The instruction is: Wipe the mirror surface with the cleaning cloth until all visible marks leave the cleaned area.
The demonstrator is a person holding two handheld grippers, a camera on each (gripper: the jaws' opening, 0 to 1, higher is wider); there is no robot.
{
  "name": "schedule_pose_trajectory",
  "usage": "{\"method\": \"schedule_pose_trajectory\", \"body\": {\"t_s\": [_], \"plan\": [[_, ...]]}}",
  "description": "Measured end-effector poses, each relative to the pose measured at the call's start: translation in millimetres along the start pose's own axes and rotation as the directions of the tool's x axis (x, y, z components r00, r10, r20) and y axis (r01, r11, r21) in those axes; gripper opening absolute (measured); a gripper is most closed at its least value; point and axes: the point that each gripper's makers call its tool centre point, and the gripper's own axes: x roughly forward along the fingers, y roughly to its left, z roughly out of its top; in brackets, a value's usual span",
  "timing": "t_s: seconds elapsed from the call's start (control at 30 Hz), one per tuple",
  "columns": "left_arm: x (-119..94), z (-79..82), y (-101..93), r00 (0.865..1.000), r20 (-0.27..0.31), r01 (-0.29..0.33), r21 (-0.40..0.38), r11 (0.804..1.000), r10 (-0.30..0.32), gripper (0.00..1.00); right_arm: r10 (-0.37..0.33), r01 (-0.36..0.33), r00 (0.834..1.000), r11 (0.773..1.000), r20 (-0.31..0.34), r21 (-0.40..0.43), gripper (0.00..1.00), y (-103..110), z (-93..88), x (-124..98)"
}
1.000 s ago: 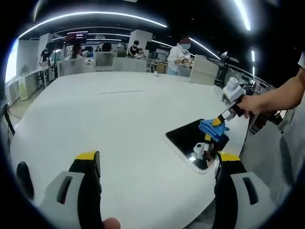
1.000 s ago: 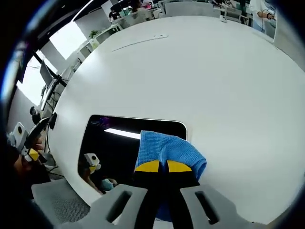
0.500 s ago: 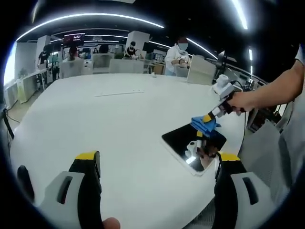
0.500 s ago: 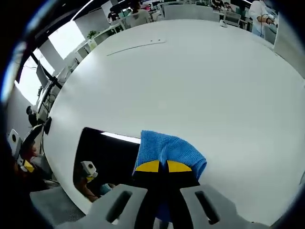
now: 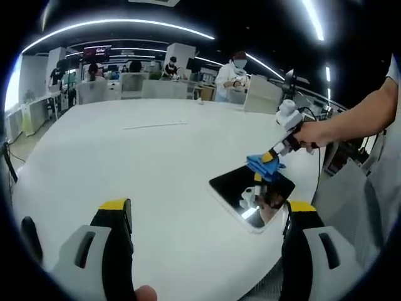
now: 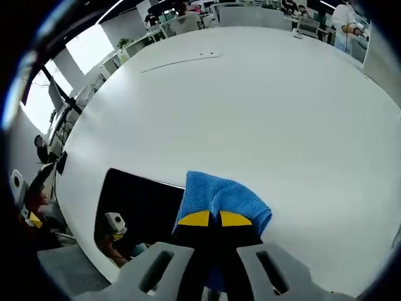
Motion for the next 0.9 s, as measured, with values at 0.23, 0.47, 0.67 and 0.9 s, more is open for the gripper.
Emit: {"method": "schedule_pose_trajectory", "body": {"t_s": [0.23,0.47,0.67,0.9], "plan": [[-1.0,4.5,-4.3,1.0,-0.002,0.016,0.027,1.0,-0.016,0.99,0.028,-0.028,0.999,0.999,0.023,0.021,0.0,1.4,-1.3,-16.6],[0.7,11.0,-0.6,1.0,0.01,0.005,0.031,1.0,-0.005,0.99,0.025,-0.026,0.998,1.0,0.054,0.005,0.0,-14.5,0.2,-40.5],[0.5,13.2,1.1,1.0,0.02,-0.005,0.029,1.0,0.005,0.99,0.001,-0.001,0.997,1.0,0.075,0.001,0.0,-40.9,0.8,-62.4],[0.4,12.2,3.3,1.0,0.022,-0.018,0.021,1.0,0.018,0.99,-0.027,0.026,0.997,1.0,0.076,0.015,0.0,-69.3,-9.2,-78.0]]}}
